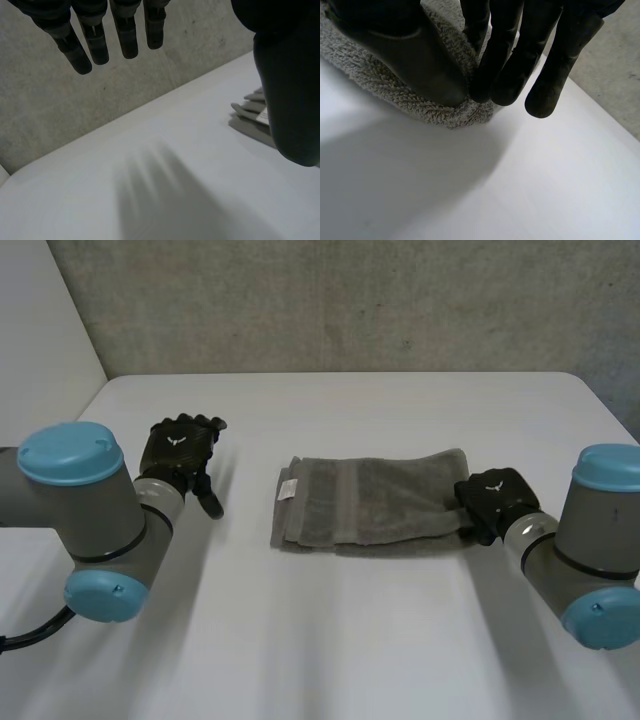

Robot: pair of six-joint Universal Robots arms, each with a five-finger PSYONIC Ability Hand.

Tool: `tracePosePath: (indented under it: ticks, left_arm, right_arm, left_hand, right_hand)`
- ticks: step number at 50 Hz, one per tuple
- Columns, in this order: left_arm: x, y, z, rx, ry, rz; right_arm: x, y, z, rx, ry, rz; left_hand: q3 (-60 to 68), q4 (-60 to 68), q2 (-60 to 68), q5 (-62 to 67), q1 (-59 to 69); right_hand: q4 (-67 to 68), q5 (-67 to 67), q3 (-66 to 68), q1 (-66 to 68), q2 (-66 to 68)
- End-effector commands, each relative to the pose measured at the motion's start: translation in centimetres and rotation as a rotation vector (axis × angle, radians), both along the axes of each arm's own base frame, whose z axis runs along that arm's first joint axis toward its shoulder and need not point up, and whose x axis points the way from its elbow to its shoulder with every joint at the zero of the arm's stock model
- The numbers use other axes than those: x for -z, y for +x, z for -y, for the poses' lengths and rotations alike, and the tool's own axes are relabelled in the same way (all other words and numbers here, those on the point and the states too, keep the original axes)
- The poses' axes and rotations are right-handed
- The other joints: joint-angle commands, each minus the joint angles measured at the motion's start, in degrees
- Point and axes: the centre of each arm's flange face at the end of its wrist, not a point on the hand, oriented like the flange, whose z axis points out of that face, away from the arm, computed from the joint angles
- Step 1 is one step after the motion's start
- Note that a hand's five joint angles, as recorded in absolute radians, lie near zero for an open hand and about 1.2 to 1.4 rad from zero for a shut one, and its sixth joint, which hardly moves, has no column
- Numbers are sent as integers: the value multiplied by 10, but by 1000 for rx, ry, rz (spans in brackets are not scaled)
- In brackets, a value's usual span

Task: Fold the towel.

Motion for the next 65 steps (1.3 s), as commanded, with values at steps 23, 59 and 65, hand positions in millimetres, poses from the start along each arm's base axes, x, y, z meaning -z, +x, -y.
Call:
tracePosePath:
  ticks: [23, 59, 65]
  left_arm:
    - [-53, -13, -3, 15, -91, -169]
    - [44, -108, -42, 237, 148, -52]
    - [54, -104, -45, 233, 179, -31]
  right_arm:
    - [-26, 151, -98, -736, -259, -131]
    - [-1, 73, -16, -132, 200, 261]
    - [7, 73, -10, -122, 210, 256]
  left_hand:
    - [-39, -54, -47, -124, -46]
    - [-20, -36, -28, -106, -28]
    - [-20, -36, -28, -106, -28]
  right_hand:
    - [-122, -113, -117, -48, -111]
    - [-666, -657, -662, -592, -655]
    - [-666, -657, -662, -592, -655]
